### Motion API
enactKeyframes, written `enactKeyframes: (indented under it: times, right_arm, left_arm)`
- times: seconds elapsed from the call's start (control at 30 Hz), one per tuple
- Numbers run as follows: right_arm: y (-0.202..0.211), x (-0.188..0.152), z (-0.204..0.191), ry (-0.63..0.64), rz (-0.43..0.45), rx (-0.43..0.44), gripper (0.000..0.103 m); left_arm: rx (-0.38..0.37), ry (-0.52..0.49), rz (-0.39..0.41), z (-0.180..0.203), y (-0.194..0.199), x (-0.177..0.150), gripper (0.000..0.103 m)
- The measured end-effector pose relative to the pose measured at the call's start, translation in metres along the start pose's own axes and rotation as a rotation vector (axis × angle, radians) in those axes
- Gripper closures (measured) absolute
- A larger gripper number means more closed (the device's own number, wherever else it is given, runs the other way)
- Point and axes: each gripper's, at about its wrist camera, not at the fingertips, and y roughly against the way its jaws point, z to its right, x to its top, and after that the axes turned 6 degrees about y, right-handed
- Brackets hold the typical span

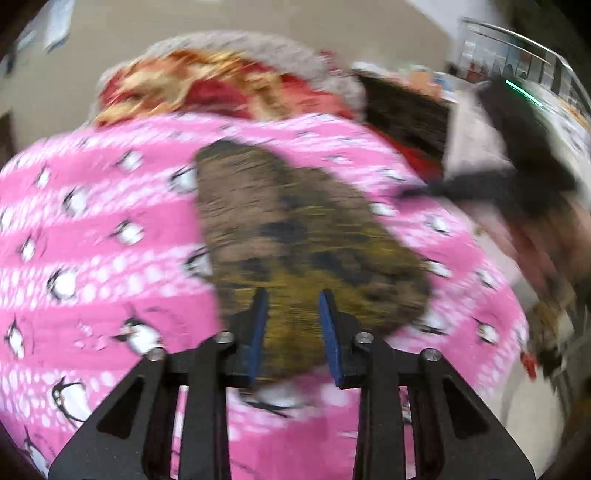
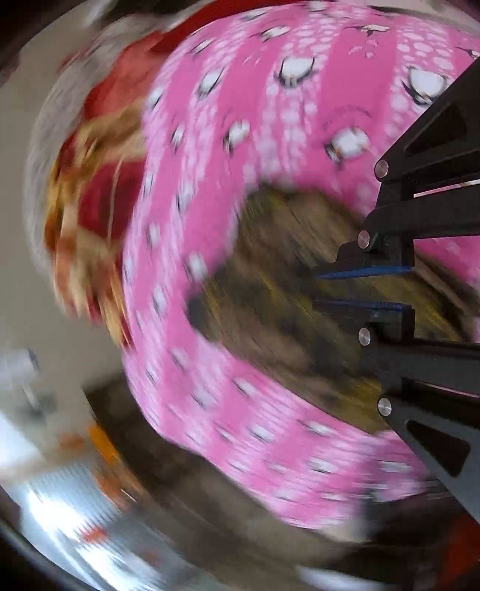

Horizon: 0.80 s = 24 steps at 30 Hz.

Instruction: Fold small clothes

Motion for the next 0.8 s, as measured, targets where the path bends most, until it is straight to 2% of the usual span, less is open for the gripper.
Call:
enactKeyframes:
  times: [0.1, 0.17, 0.23, 0.27, 0.3, 0.37, 0.47, 0.53, 0.6, 0.67, 0.73, 0.8]
  right_arm:
    - [-0.012, -0.035, -0.046, 0.11, -0.048, -0.029, 0.094]
    - [-0.025, -0.061, -0.051, 0.106, -0.078, -0.056, 0.094]
    - [-0.047, -0.091, -0.038, 0.056, -0.146, -0.132, 0.096]
    - [-0.052, -0.107, -0.026, -0.01, -0.15, -0.121, 0.097]
    - [-0.048, -0.115, -0.019, -0.065, -0.098, -0.096, 0.097]
    - [-0.04, -0.118, -0.012, -0.129, -0.077, -0.075, 0.097]
    - [-0.031, -0.106, -0.015, -0.133, -0.097, -0.084, 0.097]
    - [-0.02, -0.086, -0.015, -0.146, -0.061, -0.109, 0.097]
    - [-0.013, -0.062, -0.011, -0.193, -0.003, -0.161, 0.094]
    - [-0.015, -0.033, -0.004, -0.306, 0.03, -0.247, 0.091]
    - [-0.025, -0.014, 0.003, -0.387, 0.043, -0.314, 0.075]
    - [-0.046, 0.006, 0.012, -0.469, 0.067, -0.372, 0.073]
  left_arm:
    - [0.03, 0.054, -0.077, -0.019, -0.031, -0.006, 0.091]
    - [0.047, 0.07, -0.141, -0.022, -0.05, -0.022, 0.091]
    - [0.067, 0.025, -0.13, -0.012, -0.052, -0.03, 0.091]
    - [0.073, 0.009, -0.139, -0.008, -0.052, -0.029, 0.091]
    - [0.066, 0.011, -0.147, -0.008, -0.05, -0.026, 0.091]
    - [0.023, 0.045, -0.139, -0.013, -0.04, -0.01, 0.092]
    - [0.003, 0.079, -0.059, -0.019, -0.032, 0.033, 0.092]
    - [0.021, 0.077, -0.019, -0.016, -0.043, 0.071, 0.092]
    - [0.01, 0.076, -0.023, -0.014, -0.067, 0.108, 0.092]
    - [0.036, 0.089, -0.024, -0.012, -0.097, 0.14, 0.092]
    - [0.055, 0.093, -0.051, -0.01, -0.122, 0.158, 0.092]
    - [0.089, 0.08, -0.077, -0.006, -0.144, 0.166, 0.092]
